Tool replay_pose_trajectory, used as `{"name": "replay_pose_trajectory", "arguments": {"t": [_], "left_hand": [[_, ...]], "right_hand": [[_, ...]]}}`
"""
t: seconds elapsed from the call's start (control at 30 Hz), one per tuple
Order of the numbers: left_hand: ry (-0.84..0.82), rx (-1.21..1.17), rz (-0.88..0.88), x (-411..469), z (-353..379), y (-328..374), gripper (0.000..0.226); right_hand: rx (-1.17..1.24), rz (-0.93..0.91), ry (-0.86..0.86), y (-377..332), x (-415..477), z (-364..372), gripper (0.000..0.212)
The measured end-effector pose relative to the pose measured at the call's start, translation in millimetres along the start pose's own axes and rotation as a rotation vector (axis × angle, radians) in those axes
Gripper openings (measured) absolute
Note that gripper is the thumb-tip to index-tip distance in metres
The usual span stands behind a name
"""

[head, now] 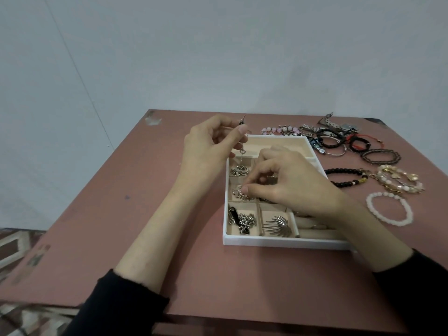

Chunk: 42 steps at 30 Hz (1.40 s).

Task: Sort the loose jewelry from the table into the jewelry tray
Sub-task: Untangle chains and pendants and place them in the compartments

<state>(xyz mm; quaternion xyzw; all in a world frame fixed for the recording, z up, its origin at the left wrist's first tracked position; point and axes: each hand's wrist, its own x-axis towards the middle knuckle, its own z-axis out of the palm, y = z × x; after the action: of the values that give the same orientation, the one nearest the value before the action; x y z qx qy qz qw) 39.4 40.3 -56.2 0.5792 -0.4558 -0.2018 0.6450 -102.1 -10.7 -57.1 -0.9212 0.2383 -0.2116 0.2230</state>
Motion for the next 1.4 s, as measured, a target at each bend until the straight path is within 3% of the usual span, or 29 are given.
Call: {"name": "replay_pose_trajectory", "arguments": {"t": [0.2, 0.6, 1.13, 1.4], "left_hand": [[0.001, 0.01, -0.002, -1, 0, 1, 0.005], [-0.117, -0.022, -0.032, -10, 7, 8, 0.006], [-0.45, 0.04, -0.181, -17, 14, 21, 0.005], [-0.38, 0.396, -0.086, -19, 12, 14, 0.01]], "right_hand": [[0.113, 0.052, 0.083, 4, 0, -10, 0.012], [0.388, 0.274, 0.477, 20, -4, -32, 0.016], [0.309, 0.236, 0.48, 24, -3, -31, 0.021], [0.308, 0.238, 0.488, 23, -4, -32, 0.021]]}}
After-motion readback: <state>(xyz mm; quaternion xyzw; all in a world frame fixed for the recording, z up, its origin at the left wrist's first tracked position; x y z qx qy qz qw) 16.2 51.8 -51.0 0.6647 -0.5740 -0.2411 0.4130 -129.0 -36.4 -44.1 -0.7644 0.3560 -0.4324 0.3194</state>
